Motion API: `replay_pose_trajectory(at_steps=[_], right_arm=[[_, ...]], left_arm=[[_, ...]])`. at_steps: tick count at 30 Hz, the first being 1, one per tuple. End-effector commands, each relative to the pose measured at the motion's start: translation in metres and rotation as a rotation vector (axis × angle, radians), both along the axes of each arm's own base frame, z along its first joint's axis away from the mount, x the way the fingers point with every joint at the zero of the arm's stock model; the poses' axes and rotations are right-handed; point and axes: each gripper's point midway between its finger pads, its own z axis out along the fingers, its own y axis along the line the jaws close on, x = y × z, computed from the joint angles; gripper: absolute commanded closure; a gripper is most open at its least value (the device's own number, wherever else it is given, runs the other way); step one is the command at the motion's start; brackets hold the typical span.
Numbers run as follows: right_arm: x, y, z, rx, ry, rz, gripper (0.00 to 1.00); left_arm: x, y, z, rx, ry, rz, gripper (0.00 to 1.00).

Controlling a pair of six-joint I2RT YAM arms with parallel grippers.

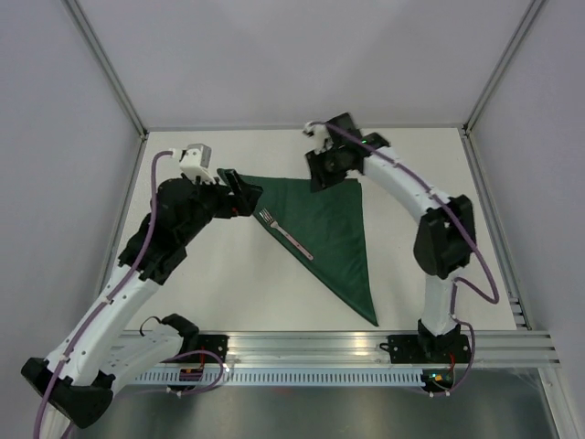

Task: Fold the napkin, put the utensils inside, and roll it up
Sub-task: Place the utensil onto the napkin, then fold the napkin

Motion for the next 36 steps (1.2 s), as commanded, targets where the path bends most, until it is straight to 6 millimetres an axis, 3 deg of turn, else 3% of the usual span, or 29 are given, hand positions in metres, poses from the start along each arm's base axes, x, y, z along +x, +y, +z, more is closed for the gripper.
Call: replay_pose_trajectory(at_steps=[1,3,6,9,11,12,14,15,17,19,20,22,23,24,26,28,29,31,36], right_arm=[[0.015,-0.083,0.066,0.106,-0.065,-0.158,0.57],[0.021,-0.124,0.078,0.117,-0.105,-0.221,0.56],[0.015,-0.169,0.094,0.127,-0.171,-0.299,0.54],[0.006,-0.199,0.103,0.114,-0.220,-0.337,0.53],[0.000,-0.209,0.107,0.112,-0.241,-0.355,0.53],[0.001,-0.219,0.108,0.113,-0.253,-0.377,0.53],[-0.002,-0.226,0.103,0.114,-0.252,-0.394,0.52],[-0.001,-0.227,0.103,0.119,-0.258,-0.396,0.52],[-0.004,-0.225,0.094,0.129,-0.238,-0.394,0.52],[-0.003,-0.232,0.086,0.130,-0.231,-0.413,0.52],[-0.001,-0.238,0.084,0.125,-0.235,-0.429,0.52],[0.000,-0.242,0.077,0.115,-0.231,-0.438,0.52],[0.001,-0.244,0.075,0.112,-0.229,-0.442,0.52],[0.001,-0.244,0.073,0.109,-0.224,-0.442,0.52],[0.002,-0.244,0.069,0.106,-0.216,-0.442,0.52],[0.002,-0.246,0.068,0.103,-0.217,-0.443,0.52],[0.002,-0.246,0.068,0.102,-0.221,-0.442,0.52],[0.002,-0.247,0.068,0.098,-0.226,-0.445,0.52],[0.002,-0.247,0.066,0.099,-0.223,-0.442,0.52]], left_arm=[[-0.004,-0.042,-0.004,-0.029,-0.090,-0.175,0.03],[-0.012,-0.065,-0.016,-0.003,-0.112,-0.241,0.03],[-0.016,-0.089,-0.040,0.072,-0.117,-0.275,0.04],[-0.045,-0.130,-0.063,0.134,-0.165,-0.387,0.04],[-0.057,-0.145,-0.074,0.178,-0.238,-0.422,0.05],[-0.075,-0.158,-0.092,0.215,-0.250,-0.469,0.06],[-0.089,-0.172,-0.089,0.220,-0.333,-0.496,0.05],[-0.101,-0.182,-0.104,0.249,-0.330,-0.530,0.04],[-0.110,-0.194,-0.109,0.271,-0.364,-0.558,0.04],[-0.129,-0.208,-0.129,0.344,-0.405,-0.601,0.04],[-0.134,-0.214,-0.127,0.363,-0.465,-0.608,0.04],[-0.151,-0.224,-0.145,0.420,-0.501,-0.637,0.04],[-0.156,-0.230,-0.139,0.408,-0.556,-0.639,0.04],[-0.167,-0.234,-0.148,0.424,-0.578,-0.668,0.04],[-0.171,-0.241,-0.163,0.468,-0.609,-0.678,0.04],[-0.180,-0.249,-0.164,0.462,-0.648,-0.686,0.04],[-0.184,-0.252,-0.177,0.511,-0.674,-0.708,0.04],[-0.198,-0.261,-0.177,0.496,-0.726,-0.728,0.04],[-0.218,-0.279,-0.211,0.607,-0.810,-0.785,0.04]])
